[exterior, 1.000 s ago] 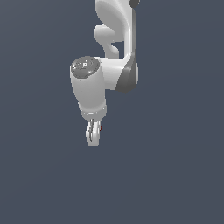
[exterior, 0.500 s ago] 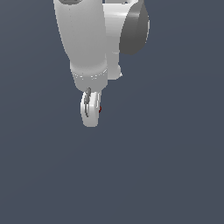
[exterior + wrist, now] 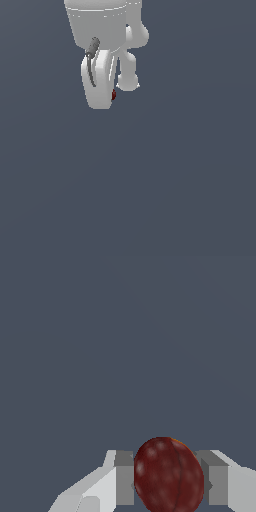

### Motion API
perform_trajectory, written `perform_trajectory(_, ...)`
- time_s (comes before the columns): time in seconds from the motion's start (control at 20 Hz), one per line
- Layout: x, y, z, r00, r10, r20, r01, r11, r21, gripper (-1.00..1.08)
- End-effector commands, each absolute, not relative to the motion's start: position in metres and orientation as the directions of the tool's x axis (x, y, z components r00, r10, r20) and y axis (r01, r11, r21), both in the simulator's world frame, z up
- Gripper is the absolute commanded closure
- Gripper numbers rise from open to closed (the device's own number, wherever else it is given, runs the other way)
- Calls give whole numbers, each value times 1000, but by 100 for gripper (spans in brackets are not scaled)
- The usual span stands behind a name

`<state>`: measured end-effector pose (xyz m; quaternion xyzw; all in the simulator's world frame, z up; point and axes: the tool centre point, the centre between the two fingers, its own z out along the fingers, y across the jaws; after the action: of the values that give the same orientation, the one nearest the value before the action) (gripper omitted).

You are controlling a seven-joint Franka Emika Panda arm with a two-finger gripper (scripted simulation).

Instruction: Pick up the object and move it to a goal position.

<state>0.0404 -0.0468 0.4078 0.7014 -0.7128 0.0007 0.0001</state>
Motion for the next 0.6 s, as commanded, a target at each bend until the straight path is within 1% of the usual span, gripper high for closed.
perform_trajectory(0.0, 40, -45, 431, -16, -1000, 1, -1000, 16, 0, 108)
perform_trajectory(0.25, 40, -42, 463, -14, -1000, 1, -1000, 14, 0, 108)
perform_trajectory(0.55, 40, -40, 486, -13, -1000, 1, -1000, 13, 0, 108)
